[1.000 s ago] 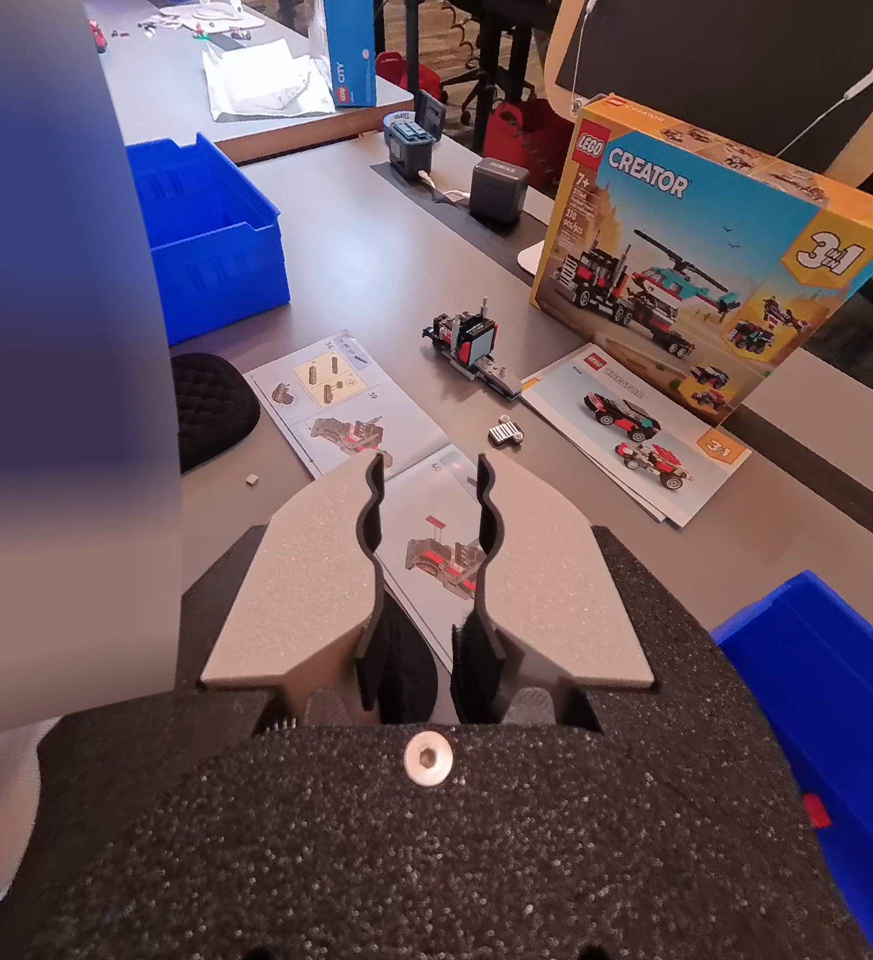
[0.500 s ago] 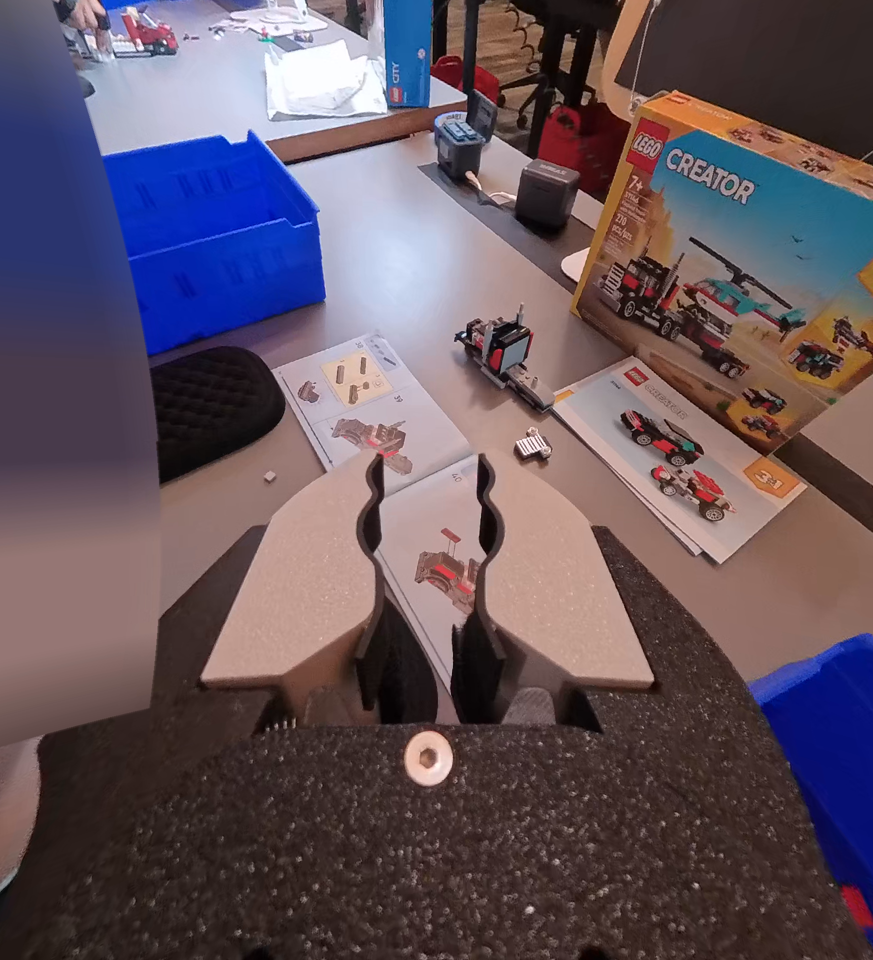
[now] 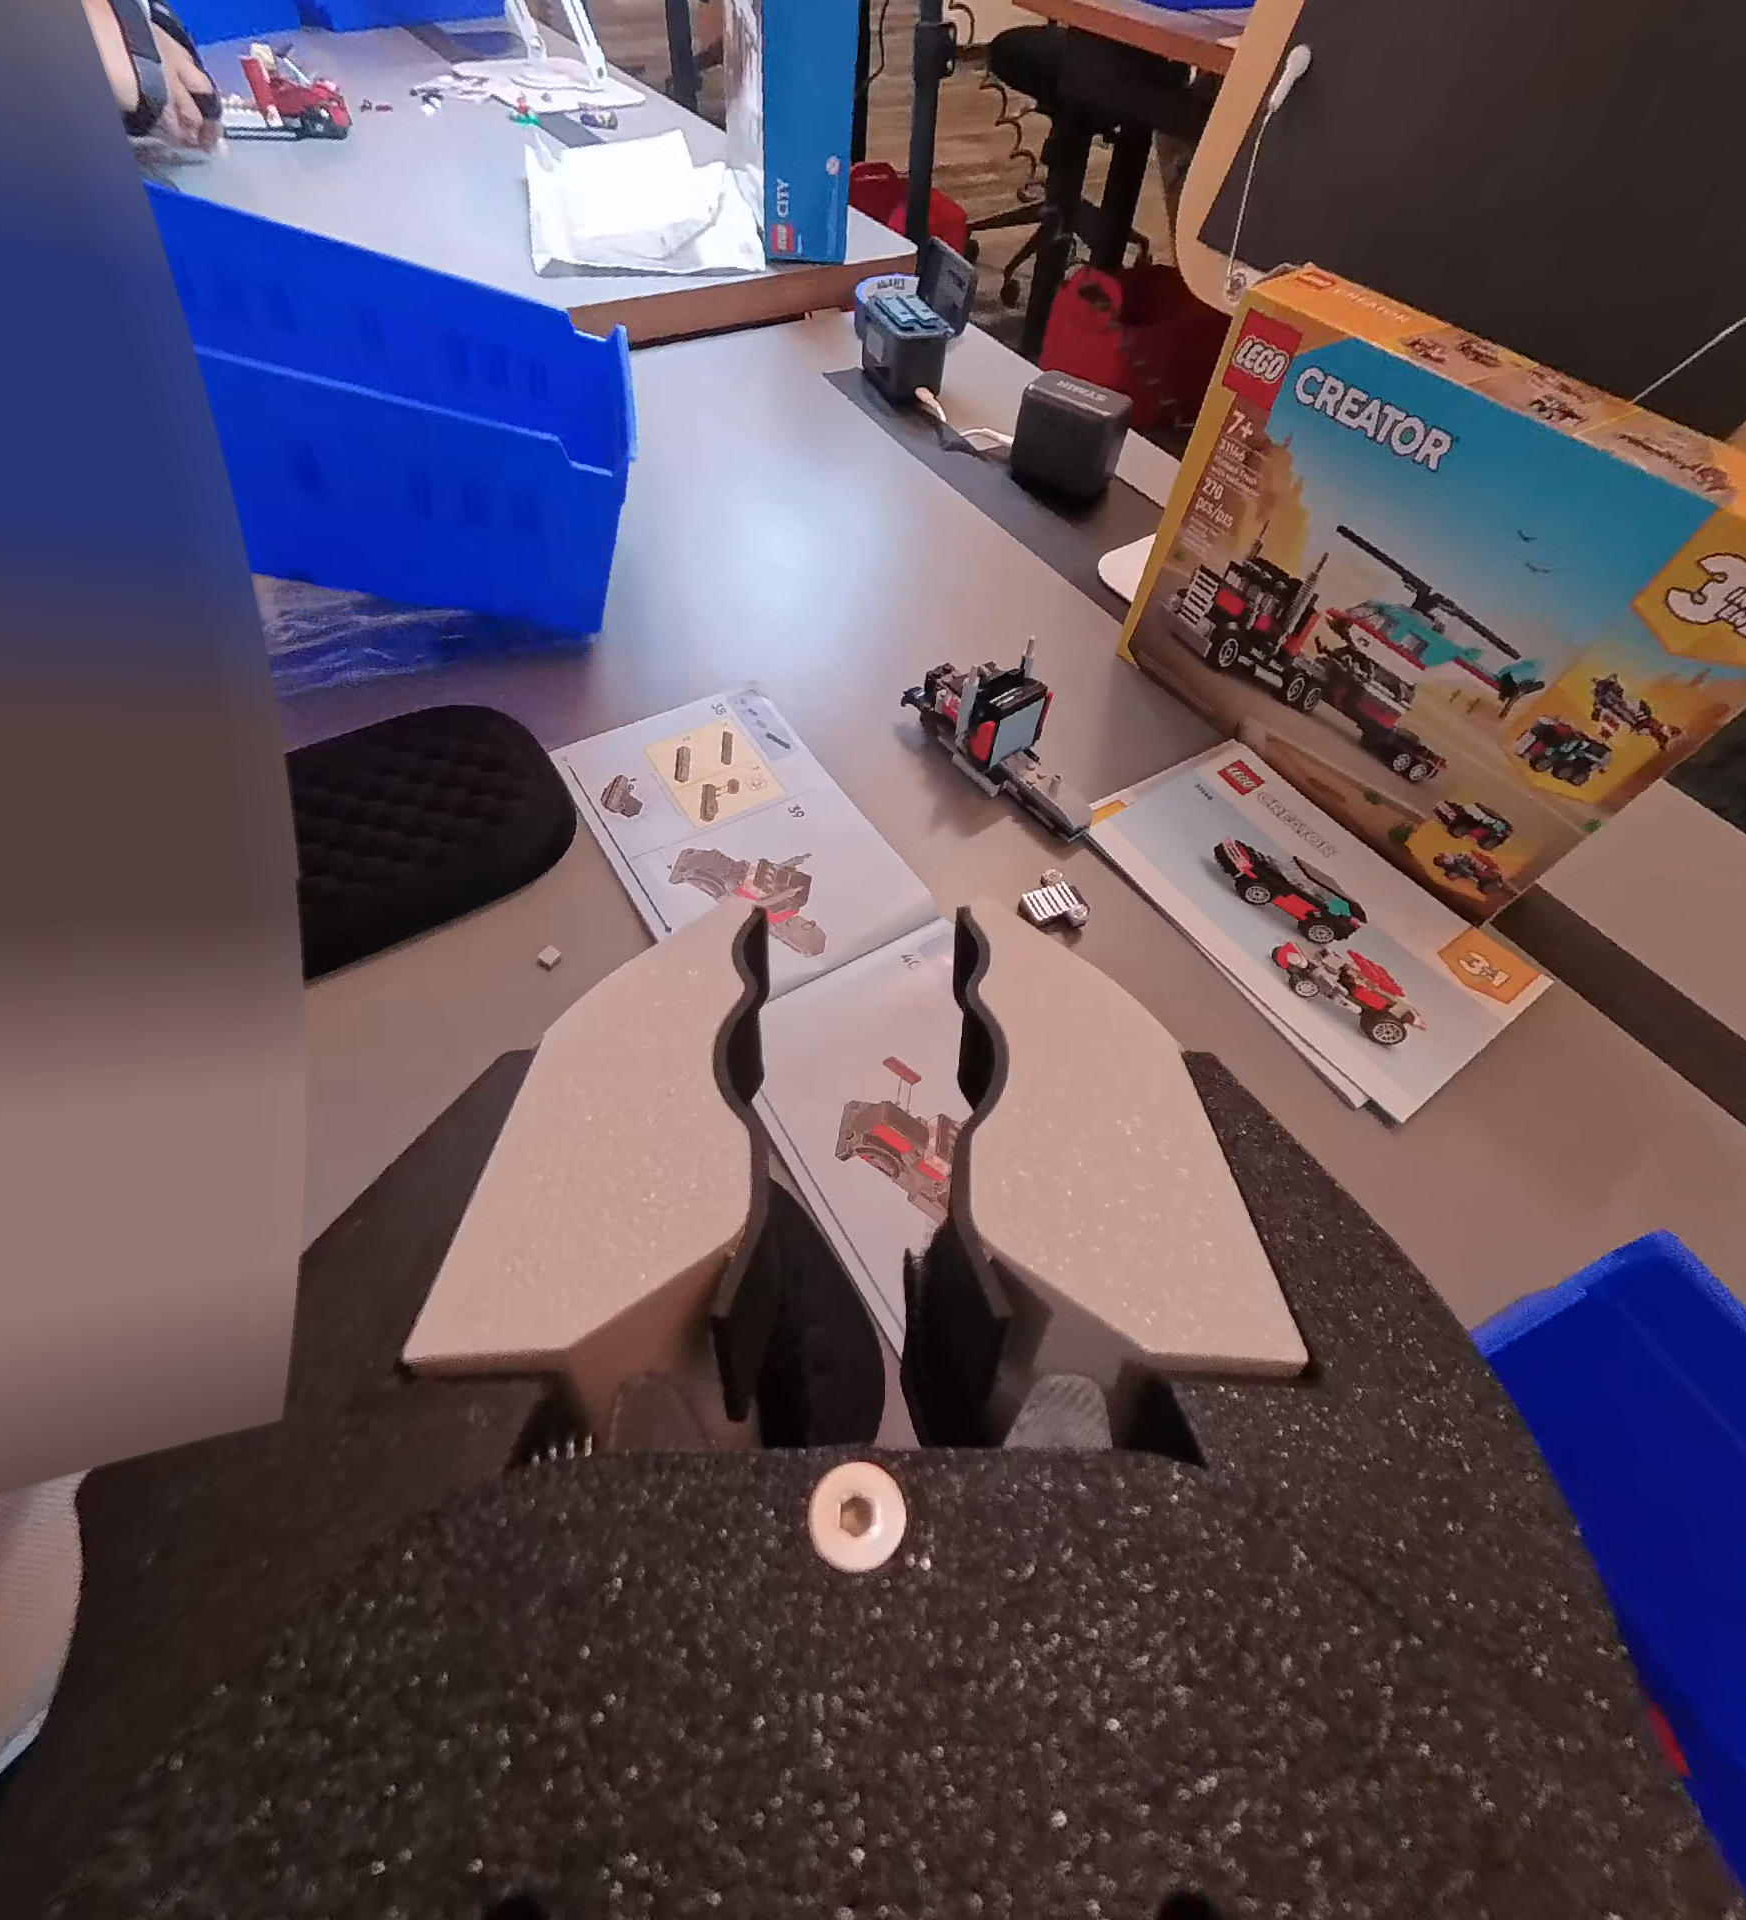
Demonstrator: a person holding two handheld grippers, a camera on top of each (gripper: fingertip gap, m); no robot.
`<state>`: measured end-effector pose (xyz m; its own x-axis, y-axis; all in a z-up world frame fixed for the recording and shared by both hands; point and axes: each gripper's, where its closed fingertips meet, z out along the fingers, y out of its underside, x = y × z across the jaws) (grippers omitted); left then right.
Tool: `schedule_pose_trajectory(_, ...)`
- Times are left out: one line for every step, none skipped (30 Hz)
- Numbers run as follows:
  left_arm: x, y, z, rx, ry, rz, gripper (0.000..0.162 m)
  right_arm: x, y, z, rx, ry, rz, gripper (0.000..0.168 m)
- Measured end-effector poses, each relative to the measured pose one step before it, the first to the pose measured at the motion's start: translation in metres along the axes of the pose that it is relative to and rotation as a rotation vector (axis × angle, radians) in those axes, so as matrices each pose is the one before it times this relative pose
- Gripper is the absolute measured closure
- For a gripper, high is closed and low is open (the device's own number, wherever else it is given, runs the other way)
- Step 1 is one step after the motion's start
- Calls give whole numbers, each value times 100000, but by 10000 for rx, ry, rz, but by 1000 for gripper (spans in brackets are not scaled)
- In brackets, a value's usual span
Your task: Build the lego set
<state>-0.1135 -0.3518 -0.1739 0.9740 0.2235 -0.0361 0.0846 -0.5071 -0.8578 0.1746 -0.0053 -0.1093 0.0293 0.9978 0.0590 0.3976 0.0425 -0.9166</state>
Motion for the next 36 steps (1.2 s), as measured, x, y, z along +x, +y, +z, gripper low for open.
schedule_pose_trajectory(-295,-469,-449,-109,125,-1,158,-59,151,-74,-14,9,11,134)
schedule_pose_trajectory(-71,-440,-418,-119,315,-93,159,-9,123,-126,6,21,-4,134)
schedule_pose_trajectory(-102,-369,-463,-216,267,-24,159,46,98,-176,0,38,-1,133)
schedule_pose_trajectory(-282,-306,-551,-368,111,84,159,126,55,-226,-9,72,25,133)
schedule_pose_trajectory(-324,-389,-585,-351,76,153,159,104,-17,-240,47,49,8,133)
schedule_pose_trajectory(-302,-376,-509,-301,104,176,159,68,-89,-207,124,29,-3,134)
schedule_pose_trajectory(-280,-171,-308,-322,73,148,159,69,-57,-172,140,24,23,134)
schedule_pose_trajectory(-159,8,-79,-317,22,185,159,60,25,-120,101,24,70,134)
schedule_pose_trajectory(57,126,120,-269,-7,208,159,55,154,-78,41,18,86,134)
schedule_pose_trajectory(137,191,231,-150,-78,142,159,15,233,-36,18,3,51,134)
schedule_pose_trajectory(152,275,326,-31,-120,4,159,17,271,-18,5,2,32,134)
schedule_pose_trajectory(202,468,469,25,-116,-88,159,35,320,-4,-36,2,45,134)
schedule_pose_trajectory(288,568,612,131,-125,-139,159,98,309,-13,-72,1,53,134)
schedule_pose_trajectory(393,612,696,192,-162,-127,159,138,258,-19,-92,-5,58,134)
schedule_pose_trajectory(479,669,718,160,-228,-88,159,162,153,-48,-83,-2,49,134)
schedule_pose_trajectory(537,677,686,96,-256,-64,159,184,16,-62,-40,9,15,134)
schedule_pose_trajectory(585,560,622,111,-232,-63,158,162,-140,-45,10,4,-19,134)
schedule_pose_trajectory(610,404,614,190,-197,-131,158,116,-196,20,29,-31,-37,134)
schedule_pose_trajectory(580,354,679,219,-219,-161,158,61,-191,90,6,-66,-33,134)
schedule_pose_trajectory(548,410,701,157,-248,-64,158,63,-129,156,-39,-58,-28,134)
schedule_pose_trajectory(466,430,675,71,-247,7,158,68,-104,199,-62,-36,-41,134)
schedule_pose_trajectory(377,348,638,59,-213,-56,158,27,-105,236,-47,-47,-58,134)
schedule_pose_trajectory(227,189,554,131,-198,-140,158,-1,-116,254,-45,-60,-42,134)
schedule_pose_trajectory(42,94,501,169,-237,-217,159,-48,-122,251,-62,-68,-15,134)
schedule_pose_trajectory(-90,116,465,133,-279,-220,159,-83,-120,219,-76,-67,-30,134)
schedule_pose_trajectory(-13,93,437,101,-246,-154,159,-80,-119,174,-85,-37,-57,133)
schedule_pose_trajectory(164,-30,412,119,-166,-92,158,-77,-115,131,-85,-10,-80,133)
schedule_pose_trajectory(270,-160,331,114,-118,41,159,-58,-104,87,-79,10,-78,133)
schedule_pose_trajectory(195,-172,268,59,-124,143,159,-37,-120,66,-64,16,-53,133)
schedule_pose_trajectory(89,-168,251,50,-108,113,159,-55,-121,35,-37,9,-26,133)
schedule_pose_trajectory(26,-118,241,79,-64,22,159,-43,-112,22,-17,20,-9,133)
schedule_pose_trajectory(-16,-98,193,108,-48,-14,159,-26,-88,8,-11,28,-4,133)
schedule_pose_trajectory(-15,-64,124,105,-37,-18,159,-46,-74,2,-11,17,-11,133)
schedule_pose_trajectory(-14,-44,48,65,-27,-2,159,-11,-49,-10,-30,34,-2,133)
schedule_pose_trajectory(-2,-13,27,47,-29,34,159,13,-20,-9,-48,41,5,133)
schedule_pose_trajectory(6,-12,-3,62,-22,35,158,-6,-32,-4,-39,20,-8,133)
